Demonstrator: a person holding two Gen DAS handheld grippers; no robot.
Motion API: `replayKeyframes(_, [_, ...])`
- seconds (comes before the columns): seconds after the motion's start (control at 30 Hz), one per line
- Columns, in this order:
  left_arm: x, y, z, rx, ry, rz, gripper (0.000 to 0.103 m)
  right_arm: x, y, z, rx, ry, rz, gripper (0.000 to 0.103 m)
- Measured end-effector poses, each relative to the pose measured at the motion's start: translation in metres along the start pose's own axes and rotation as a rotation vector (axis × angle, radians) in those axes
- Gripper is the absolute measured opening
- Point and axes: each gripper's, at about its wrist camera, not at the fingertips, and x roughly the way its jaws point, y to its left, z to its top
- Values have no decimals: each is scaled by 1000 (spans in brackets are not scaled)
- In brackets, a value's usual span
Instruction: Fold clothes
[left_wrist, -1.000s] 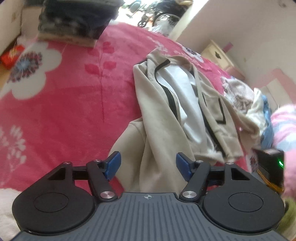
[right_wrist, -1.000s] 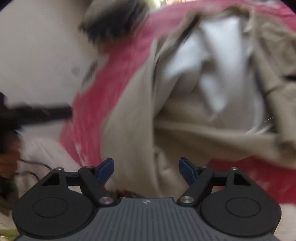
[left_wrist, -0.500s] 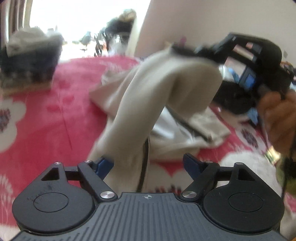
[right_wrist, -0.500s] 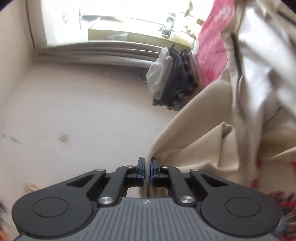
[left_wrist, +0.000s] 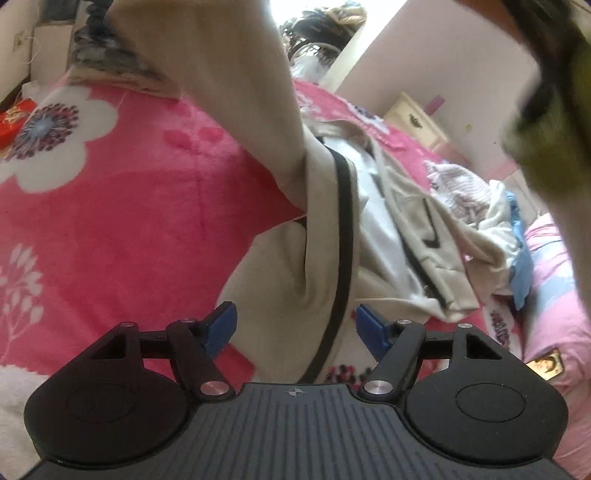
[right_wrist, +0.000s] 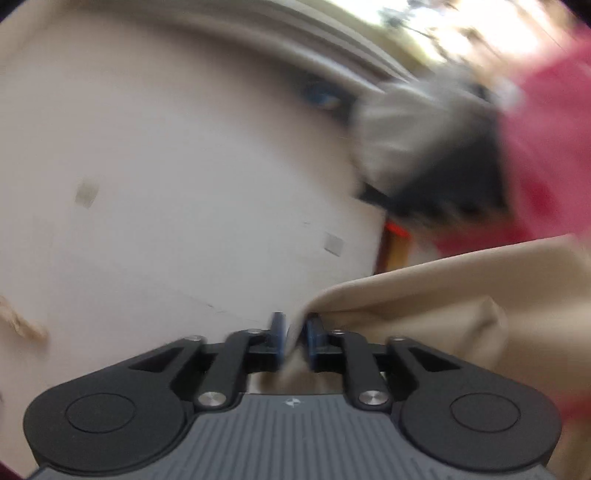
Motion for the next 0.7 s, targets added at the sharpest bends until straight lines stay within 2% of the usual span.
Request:
replayKeyframes(0.03, [1, 2, 2, -3, 3, 3, 75, 9, 4, 3, -38, 10, -34, 68])
replayKeyframes(0.1, [1, 7, 5, -9, 2, -8, 78, 28, 11, 8, -115, 29, -101, 69])
replayKeyframes(0.17, [4, 11, 9, -8, 2, -17, 79, 22, -10, -3, -104, 52, -147, 69])
replayKeyframes(0.2, [7, 10, 10, 4, 9, -19, 79, 10, -24, -10, -84, 44, -159, 69])
replayKeyframes(0.3, [21, 3, 15, 53, 44, -25, 79, -62, -75, -44, 10, -58, -190, 69])
replayKeyframes(0.4, [45, -17, 15, 150, 136, -31, 81, -156, -128, -97, 186, -243, -206, 69])
replayKeyframes(0.53, [78, -44, 14, 279, 259, -37, 81, -245, -188, -191, 478, -425, -257, 70])
replayKeyframes(0.63, [99, -65, 3, 368, 333, -7, 81, -272, -214, -250, 597, -495, -295, 66])
replayKeyframes(0.7, [110, -76, -7, 428, 386, 31, 74, -273, -222, -273, 612, -514, -327, 66])
